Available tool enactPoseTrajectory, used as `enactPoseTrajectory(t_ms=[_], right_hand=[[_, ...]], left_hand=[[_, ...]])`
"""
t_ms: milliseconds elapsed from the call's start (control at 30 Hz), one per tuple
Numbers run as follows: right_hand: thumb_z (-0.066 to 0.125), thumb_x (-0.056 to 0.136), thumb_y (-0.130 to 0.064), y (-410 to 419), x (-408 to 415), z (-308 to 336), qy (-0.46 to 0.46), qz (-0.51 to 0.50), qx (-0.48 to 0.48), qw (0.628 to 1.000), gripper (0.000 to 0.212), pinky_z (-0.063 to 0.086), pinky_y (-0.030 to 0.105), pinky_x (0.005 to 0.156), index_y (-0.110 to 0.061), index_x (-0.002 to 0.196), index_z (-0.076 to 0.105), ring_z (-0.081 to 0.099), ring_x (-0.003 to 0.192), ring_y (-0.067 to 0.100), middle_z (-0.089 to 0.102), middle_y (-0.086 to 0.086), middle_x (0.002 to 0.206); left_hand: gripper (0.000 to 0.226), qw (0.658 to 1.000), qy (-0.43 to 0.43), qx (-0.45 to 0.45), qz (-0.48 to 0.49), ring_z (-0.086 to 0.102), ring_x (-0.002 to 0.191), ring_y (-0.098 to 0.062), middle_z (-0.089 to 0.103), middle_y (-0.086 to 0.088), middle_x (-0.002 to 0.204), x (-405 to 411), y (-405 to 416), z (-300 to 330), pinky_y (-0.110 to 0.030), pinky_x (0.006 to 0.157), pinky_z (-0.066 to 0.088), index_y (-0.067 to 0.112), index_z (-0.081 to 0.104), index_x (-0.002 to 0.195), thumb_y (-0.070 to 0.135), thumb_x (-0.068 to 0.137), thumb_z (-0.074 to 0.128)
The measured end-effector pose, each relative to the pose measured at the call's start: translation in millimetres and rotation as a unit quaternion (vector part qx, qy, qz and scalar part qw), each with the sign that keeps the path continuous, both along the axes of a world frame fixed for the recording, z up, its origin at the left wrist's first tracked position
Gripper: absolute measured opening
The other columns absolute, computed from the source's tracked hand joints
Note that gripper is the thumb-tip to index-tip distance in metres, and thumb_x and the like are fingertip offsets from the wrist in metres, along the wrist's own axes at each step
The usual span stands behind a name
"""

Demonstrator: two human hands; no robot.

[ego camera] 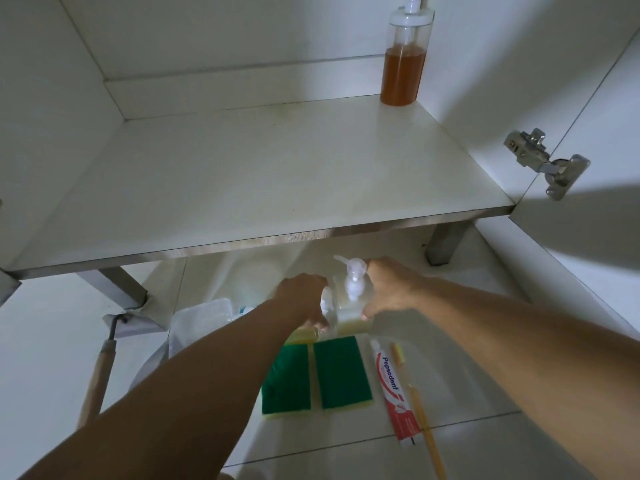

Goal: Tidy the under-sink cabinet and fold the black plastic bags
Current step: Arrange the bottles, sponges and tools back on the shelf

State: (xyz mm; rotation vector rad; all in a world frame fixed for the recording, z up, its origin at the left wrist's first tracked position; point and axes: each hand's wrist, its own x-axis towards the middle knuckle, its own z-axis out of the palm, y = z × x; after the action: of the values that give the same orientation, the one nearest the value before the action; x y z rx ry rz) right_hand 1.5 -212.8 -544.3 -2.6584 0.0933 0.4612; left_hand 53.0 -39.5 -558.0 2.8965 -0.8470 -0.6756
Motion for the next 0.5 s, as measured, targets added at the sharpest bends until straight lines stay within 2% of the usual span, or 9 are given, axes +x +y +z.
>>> enactPoseTrajectory(t_ms=[100, 233, 333, 500], right_hand=[[0.089, 0.064, -0.023, -1.0, 0.3, -2.2, -0.003, 0.003, -0.002, 1.000, 0.060, 0.051, 0.030, 0.072, -0.016, 0.114, 0.057, 0.060, 0.084, 0.018, 0.060, 0.001, 0.100], [0.088, 0.063, -0.021, -0.5, 0.7, -3.7, -0.007, -0.006, 0.000, 1.000, 0.056, 0.053, 0.033, 0.070, -0.017, 0.110, 0.057, 0.061, 0.078, 0.016, 0.061, 0.001, 0.096], [0.086, 0.065, -0.018, -0.2, -1.1, -4.2, -0.009, -0.016, 0.005, 1.000, 0.051, 0.052, 0.032, 0.066, -0.017, 0.108, 0.057, 0.059, 0.073, 0.015, 0.060, 0.001, 0.093], [0.085, 0.065, -0.014, -2.7, -5.1, -4.2, -0.009, -0.017, 0.022, 1.000, 0.050, 0.048, 0.027, 0.063, -0.017, 0.107, 0.057, 0.053, 0.067, 0.010, 0.057, -0.002, 0.090]], left_hand=[[0.057, 1.000, -0.005, -0.011, 0.006, 0.062, 0.094, -0.024, 0.063, 0.000, 0.107, -0.4, -0.1, -2.7, -0.036, 0.083, 0.052, 0.022, 0.056, 0.111, 0.035, 0.065, 0.086], [0.057, 1.000, -0.006, -0.024, 0.013, 0.062, 0.097, -0.025, 0.061, 0.001, 0.106, -1.1, 0.7, -3.1, -0.035, 0.083, 0.052, 0.023, 0.055, 0.113, 0.034, 0.065, 0.085], [0.048, 0.999, -0.002, -0.032, 0.016, 0.064, 0.093, -0.023, 0.062, 0.001, 0.101, -1.0, 1.5, -4.5, -0.033, 0.077, 0.052, 0.023, 0.055, 0.105, 0.031, 0.067, 0.083], [0.055, 0.999, -0.007, -0.045, 0.022, 0.060, 0.097, -0.023, 0.060, 0.002, 0.107, -1.1, 4.8, -7.4, -0.034, 0.082, 0.051, 0.023, 0.056, 0.113, 0.033, 0.067, 0.084]])
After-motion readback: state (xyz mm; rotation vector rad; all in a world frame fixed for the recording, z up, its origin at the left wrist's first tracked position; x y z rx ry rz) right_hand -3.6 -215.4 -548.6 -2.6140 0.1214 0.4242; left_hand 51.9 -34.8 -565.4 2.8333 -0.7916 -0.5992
